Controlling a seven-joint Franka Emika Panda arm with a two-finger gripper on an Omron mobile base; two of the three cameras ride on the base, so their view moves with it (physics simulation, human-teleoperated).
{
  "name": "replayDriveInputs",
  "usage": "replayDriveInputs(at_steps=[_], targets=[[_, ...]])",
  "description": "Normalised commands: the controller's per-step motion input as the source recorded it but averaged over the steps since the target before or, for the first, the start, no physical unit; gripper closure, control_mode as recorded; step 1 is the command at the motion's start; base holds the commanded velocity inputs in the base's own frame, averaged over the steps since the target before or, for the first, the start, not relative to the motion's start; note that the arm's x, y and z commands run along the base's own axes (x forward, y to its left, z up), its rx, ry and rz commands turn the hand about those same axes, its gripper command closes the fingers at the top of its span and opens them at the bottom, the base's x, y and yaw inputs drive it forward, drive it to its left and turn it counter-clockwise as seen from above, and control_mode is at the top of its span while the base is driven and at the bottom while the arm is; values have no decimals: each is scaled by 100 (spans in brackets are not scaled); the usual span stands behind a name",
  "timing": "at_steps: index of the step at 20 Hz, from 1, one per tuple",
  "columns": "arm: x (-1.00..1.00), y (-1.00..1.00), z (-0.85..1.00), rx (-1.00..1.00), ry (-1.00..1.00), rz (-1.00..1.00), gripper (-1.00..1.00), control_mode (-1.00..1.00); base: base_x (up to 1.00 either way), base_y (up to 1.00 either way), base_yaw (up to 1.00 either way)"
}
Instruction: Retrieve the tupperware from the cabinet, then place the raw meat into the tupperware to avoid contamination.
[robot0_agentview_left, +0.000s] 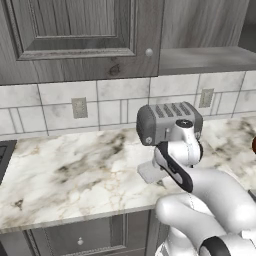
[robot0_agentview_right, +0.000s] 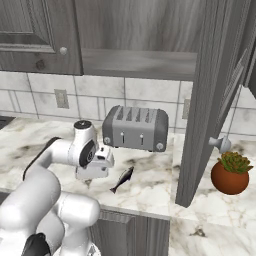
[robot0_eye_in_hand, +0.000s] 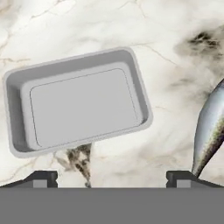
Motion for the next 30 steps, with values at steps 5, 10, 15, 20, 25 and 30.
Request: replayDriveInputs(at_steps=[5, 10, 15, 20, 25, 30], targets=[[0, -69, 1, 0, 9, -25, -100, -100, 0, 0, 0], [0, -67, 0, 0, 11, -24, -100, -100, 0, 0, 0], [5, -41, -1, 0, 8, -15, -100, -100, 0, 0, 0], [11, -5, -3, 0, 0, -1, -100, -100, 0, 0, 0], [39, -1, -2, 0, 0, 0, -100, -100, 0, 0, 0], [26, -1, -8, 0, 0, 0, -100, -100, 0, 0, 0]])
